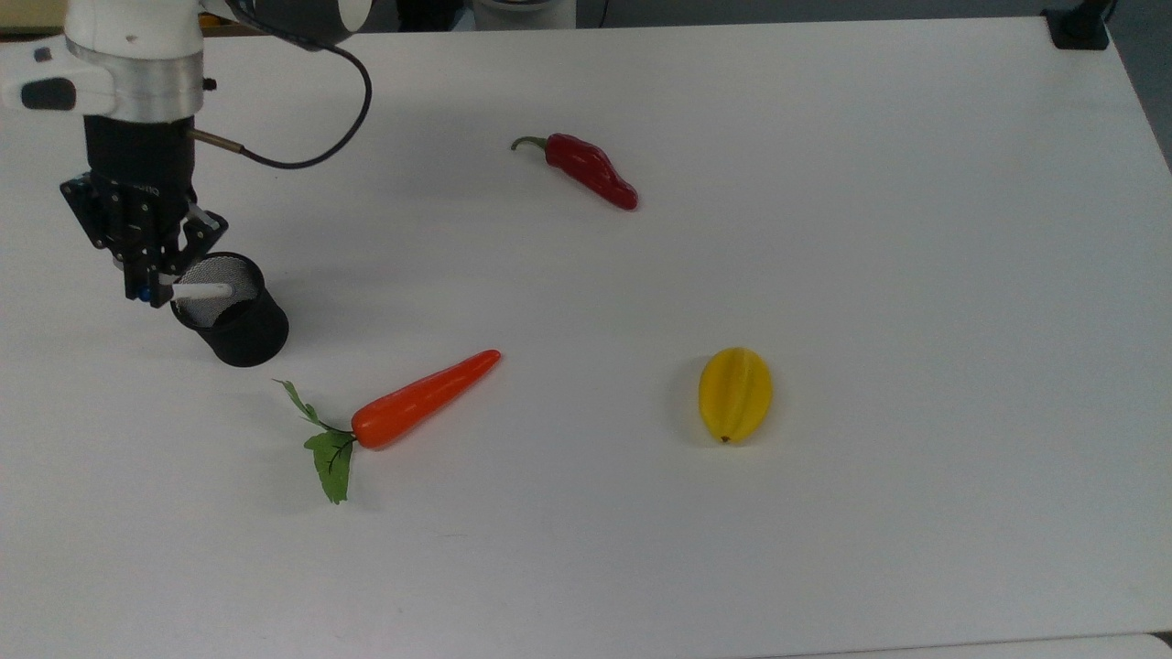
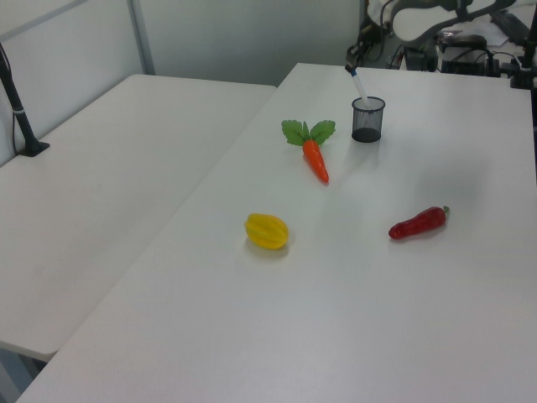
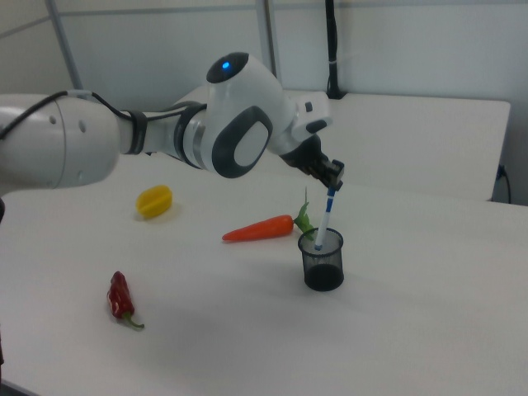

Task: Take marker pen
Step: 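Close the gripper on the blue-capped marker and lift it out of the cup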

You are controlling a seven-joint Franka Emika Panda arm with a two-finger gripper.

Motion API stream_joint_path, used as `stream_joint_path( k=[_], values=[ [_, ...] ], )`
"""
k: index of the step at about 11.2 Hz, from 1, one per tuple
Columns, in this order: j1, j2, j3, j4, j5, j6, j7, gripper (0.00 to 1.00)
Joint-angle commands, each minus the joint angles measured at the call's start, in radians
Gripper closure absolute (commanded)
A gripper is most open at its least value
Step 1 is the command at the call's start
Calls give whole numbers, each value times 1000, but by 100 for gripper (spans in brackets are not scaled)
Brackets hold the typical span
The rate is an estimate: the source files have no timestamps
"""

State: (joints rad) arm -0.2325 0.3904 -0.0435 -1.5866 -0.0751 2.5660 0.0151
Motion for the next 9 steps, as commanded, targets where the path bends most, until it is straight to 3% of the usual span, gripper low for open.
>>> stream_joint_path(
  k=[1, 4, 9],
  values=[
    [2, -105, -4, -36, 29, -35, 13, 89],
    [22, -143, 10, -35, 31, -140, 32, 88],
    [168, -154, 10, -39, 29, -335, 126, 88]
  ],
)
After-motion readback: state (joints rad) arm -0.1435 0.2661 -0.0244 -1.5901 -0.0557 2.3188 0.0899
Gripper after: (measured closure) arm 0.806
